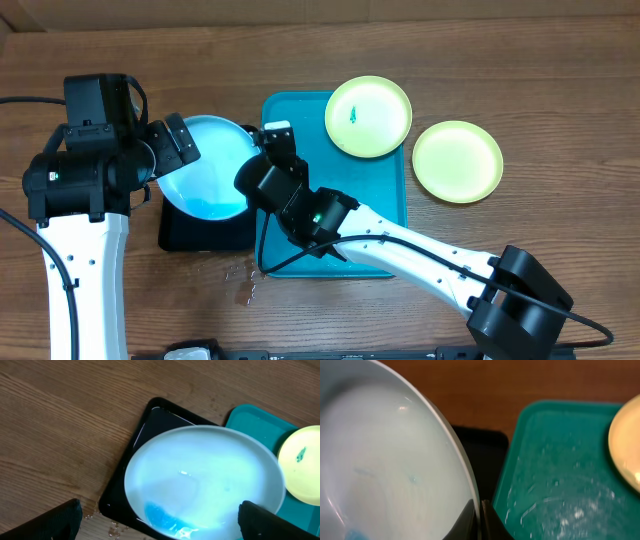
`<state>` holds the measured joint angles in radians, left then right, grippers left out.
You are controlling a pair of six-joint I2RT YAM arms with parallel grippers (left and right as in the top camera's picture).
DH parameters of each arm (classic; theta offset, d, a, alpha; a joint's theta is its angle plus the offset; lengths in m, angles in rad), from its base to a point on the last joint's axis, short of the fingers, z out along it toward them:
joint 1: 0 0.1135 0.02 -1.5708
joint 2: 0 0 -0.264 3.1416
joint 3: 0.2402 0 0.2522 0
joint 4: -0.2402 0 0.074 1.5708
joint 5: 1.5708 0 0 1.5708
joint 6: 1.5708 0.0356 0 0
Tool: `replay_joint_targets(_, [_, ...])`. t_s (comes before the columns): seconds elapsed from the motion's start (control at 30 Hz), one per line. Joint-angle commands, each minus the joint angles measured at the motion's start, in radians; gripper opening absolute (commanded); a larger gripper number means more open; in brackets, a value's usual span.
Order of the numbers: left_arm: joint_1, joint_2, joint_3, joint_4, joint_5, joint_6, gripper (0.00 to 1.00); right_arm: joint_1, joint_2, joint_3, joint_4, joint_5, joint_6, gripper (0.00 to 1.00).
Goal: Clean dirty plates on tray and stack at the side
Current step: 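Lift the blue plate with the right gripper and tilt it over the black tray, then hold the tilted light blue plate above the black tray to drain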
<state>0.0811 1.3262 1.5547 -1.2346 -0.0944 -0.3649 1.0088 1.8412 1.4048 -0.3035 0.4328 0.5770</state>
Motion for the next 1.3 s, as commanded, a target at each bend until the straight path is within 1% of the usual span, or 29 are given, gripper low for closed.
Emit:
replay_joint_targets(0.0, [0.005,0.002,0.003,0.001,-0.012,-0.010,1.00,0.001,-0.014,0.032,0.070,0.098,-0.211,0.04])
replay_joint_targets(0.2, [0.005,0.002,0.003,0.001,-0.012,-0.009,1.00,0.001,-0.014,0.032,0.240,0.179,-0.480,0.04])
replay_joint_targets(0.3, [0.005,0.002,0.003,0.001,-0.012,-0.009,1.00,0.001,-0.014,0.032,0.334,0.188,-0.631,0.04])
replay_joint_targets(0.5, [0.005,0.002,0.003,0.001,-0.012,-0.009,1.00,0.001,-0.014,0.032,0.486,0.188,-0.849,0.04])
replay_joint_targets(0.67, [0.005,0.002,0.003,0.001,-0.012,-0.009,1.00,0.001,-0.014,0.032,0.605,0.187,-0.993,0.04])
replay_joint_targets(0.87, [0.005,0.002,0.003,0.001,-0.012,-0.009,1.00,0.001,-0.014,0.032,0.700,0.187,-1.131,0.04])
replay_joint_targets(1.1, [0.005,0.002,0.003,0.001,-0.012,-0.010,1.00,0.000,-0.014,0.032,0.775,0.186,-1.162,0.04])
replay_joint_targets(1.2, [0.005,0.002,0.003,0.001,-0.012,-0.009,1.00,0.000,-0.014,0.032,0.788,0.183,-1.211,0.04])
replay_joint_targets(1.27, [0.005,0.002,0.003,0.001,-0.012,-0.009,1.00,0.000,-0.014,0.032,0.797,0.183,-1.218,0.04])
